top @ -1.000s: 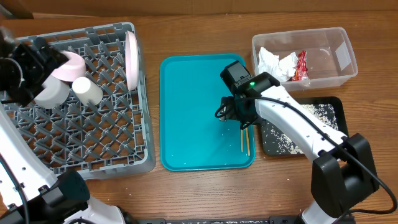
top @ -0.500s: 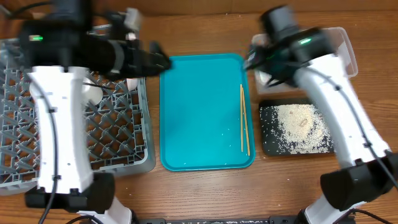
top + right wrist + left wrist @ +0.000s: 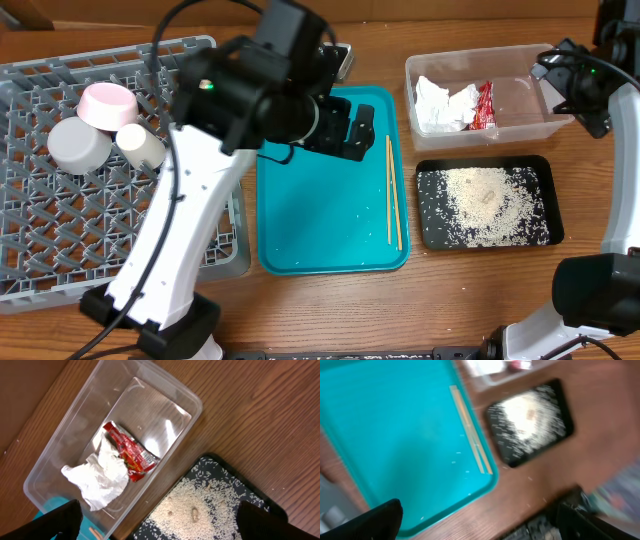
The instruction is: Sort waste into correct bins and load items into the dishwasher
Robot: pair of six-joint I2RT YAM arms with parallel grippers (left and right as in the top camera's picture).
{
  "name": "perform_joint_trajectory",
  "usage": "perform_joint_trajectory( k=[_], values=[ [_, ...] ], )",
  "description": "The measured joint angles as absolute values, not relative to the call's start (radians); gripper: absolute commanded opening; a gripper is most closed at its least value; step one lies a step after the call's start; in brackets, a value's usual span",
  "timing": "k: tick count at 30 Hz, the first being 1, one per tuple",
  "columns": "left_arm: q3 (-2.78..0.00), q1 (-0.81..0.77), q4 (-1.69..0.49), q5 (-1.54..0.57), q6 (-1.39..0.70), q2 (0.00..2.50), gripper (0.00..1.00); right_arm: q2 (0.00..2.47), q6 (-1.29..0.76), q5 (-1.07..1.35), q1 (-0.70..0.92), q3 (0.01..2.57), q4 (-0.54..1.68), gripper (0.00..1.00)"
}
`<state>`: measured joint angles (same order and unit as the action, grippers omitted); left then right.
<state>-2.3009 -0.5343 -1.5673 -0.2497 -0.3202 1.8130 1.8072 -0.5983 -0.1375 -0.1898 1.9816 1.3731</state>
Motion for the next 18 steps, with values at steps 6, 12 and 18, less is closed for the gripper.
perform_joint_trajectory(
  k=[6,12,18],
  values=[
    [-2.301,-0.599,-1.592,-0.087,-0.467,1.936,1.00,1.807,-0.599,-0.137,-0.204,1.982,1.373,1.00],
    [-2.299,-0.603,-1.545,-0.099,-0.499,2.097,1.00,1.807,-0.599,-0.135,-0.204,1.982,1.374,1.00],
    [-2.299,-0.608,-1.396,-0.221,-0.525,2.171,0.94,1.807,-0.598,-0.135,-0.204,1.982,1.374,1.00]
  ],
)
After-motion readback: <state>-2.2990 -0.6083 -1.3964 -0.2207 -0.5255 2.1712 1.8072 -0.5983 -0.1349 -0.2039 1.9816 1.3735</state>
